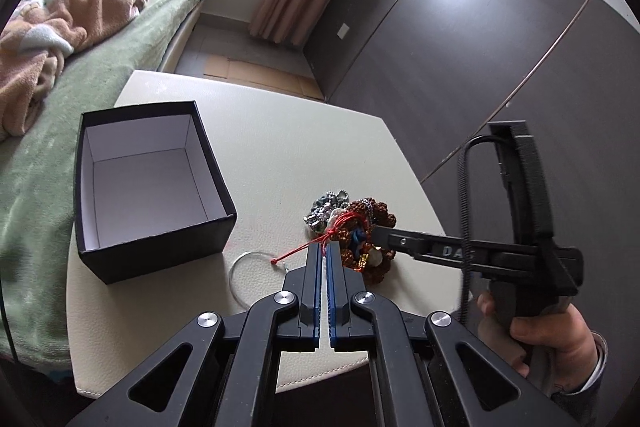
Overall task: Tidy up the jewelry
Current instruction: 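Grasp the silver hoop earring with the left gripper while the right grasps the gold butterfly brooch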
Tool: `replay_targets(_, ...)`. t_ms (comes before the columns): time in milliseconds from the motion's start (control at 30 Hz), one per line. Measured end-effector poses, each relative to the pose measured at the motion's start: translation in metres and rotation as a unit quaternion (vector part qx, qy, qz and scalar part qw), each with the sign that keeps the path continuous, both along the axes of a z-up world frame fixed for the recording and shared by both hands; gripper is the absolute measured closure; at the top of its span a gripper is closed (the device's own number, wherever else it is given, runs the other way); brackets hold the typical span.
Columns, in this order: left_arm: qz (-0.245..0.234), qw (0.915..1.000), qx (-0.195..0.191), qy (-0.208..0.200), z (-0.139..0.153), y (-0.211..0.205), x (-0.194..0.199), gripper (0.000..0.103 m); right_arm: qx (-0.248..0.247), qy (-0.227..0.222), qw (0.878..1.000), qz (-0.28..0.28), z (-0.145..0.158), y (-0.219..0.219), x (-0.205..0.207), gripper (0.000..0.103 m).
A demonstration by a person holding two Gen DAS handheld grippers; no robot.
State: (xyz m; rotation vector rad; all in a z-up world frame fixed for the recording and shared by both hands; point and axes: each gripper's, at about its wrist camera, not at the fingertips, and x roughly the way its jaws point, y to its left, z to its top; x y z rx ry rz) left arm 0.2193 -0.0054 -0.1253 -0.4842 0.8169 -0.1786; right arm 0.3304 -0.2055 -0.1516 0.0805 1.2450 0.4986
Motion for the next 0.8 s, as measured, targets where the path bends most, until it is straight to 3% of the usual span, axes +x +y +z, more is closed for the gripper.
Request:
replay_targets(133,0.004,1.0,-0.003,-0.006,0.004,0.003,-0.004,0.101,-0.041,0.002,0.999,0.01,-0.005,0.007,0.003,0.059)
replay_targets(233,0.006,0.9999,-0.004,-0.008,0.005,0.006,-0.006,0.101,-0.058,-0.001,0.998,0.008,-0.008,0.006,0.005,0.068)
replay_targets(267,0.007,0.9999,-0.004,-0.008,0.006,0.008,-0.007,0.101,-0.053,0.001,0.999,0.007,-0.007,0.004,0.005,0.073)
replay_targets(467,-0.007,0.9999,0.008,0.013,-0.007,0.004,-0.006,0.101,-0.016,0.004,1.0,-0.007,0.004,-0.011,-0.002,0.073)
replay_targets(667,-0.029,0.9978,0.026,0.054,-0.028,-0.01,-0.001,0.098,0.057,0.029,0.998,-0.027,0.006,-0.033,-0.008,0.073)
replay_targets(700,-0.031,0.9975,0.028,0.057,-0.031,-0.012,0.0,0.091,0.065,0.032,0.997,-0.032,0.006,-0.037,-0.009,0.073)
replay_targets(767,-0.035,0.9969,0.036,0.06,-0.035,-0.016,0.0,0.059,0.088,0.038,0.994,-0.043,0.007,-0.047,-0.011,0.073)
replay_targets(800,-0.037,0.9968,0.039,0.059,-0.037,-0.017,-0.001,0.032,0.096,0.039,0.993,-0.048,0.006,-0.05,-0.012,0.073)
